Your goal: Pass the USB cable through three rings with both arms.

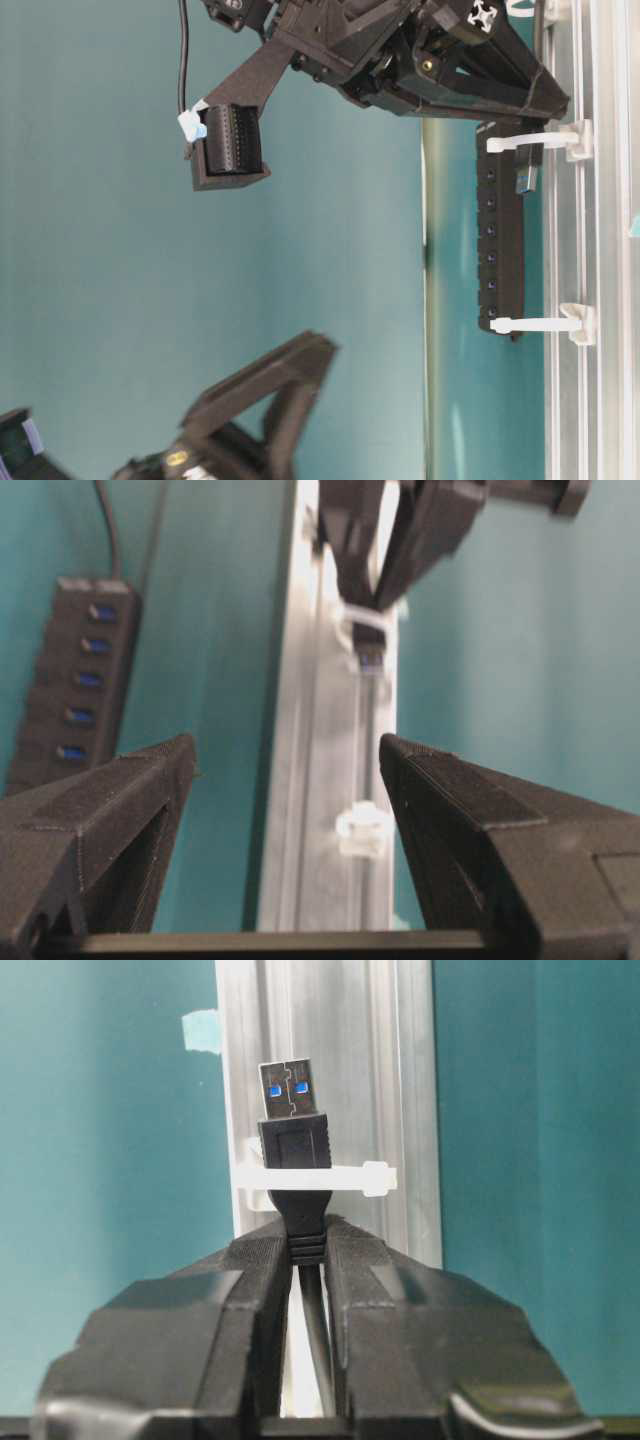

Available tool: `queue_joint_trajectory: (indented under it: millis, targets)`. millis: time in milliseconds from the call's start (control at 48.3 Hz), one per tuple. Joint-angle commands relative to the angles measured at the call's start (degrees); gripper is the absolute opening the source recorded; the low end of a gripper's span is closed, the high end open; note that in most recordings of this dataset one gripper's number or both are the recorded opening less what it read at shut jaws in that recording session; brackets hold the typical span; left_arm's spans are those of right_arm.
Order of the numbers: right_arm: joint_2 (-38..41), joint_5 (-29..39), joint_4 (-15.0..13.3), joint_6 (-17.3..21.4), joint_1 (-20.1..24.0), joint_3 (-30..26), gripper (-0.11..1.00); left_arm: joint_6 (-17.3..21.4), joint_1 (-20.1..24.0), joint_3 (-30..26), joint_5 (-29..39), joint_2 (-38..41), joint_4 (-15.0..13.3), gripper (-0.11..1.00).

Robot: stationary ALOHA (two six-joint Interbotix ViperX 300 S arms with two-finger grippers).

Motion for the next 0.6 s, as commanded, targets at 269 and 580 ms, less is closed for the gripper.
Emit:
queue_joint_trajectory:
  millis: [269, 580]
  targets:
    - [-0.70, -3.52, 0.70, 1.76, -0.18, -0.18, -0.07, -0.09, -3.87, -5.63, -4.92, 11.87, 0.18, 0.87]
    - [-0.62, -3.69, 0.70, 1.85, -0.18, -0.26, -0.07, -0.09, -4.39, -11.25, -5.54, 20.13, 0.18, 0.88]
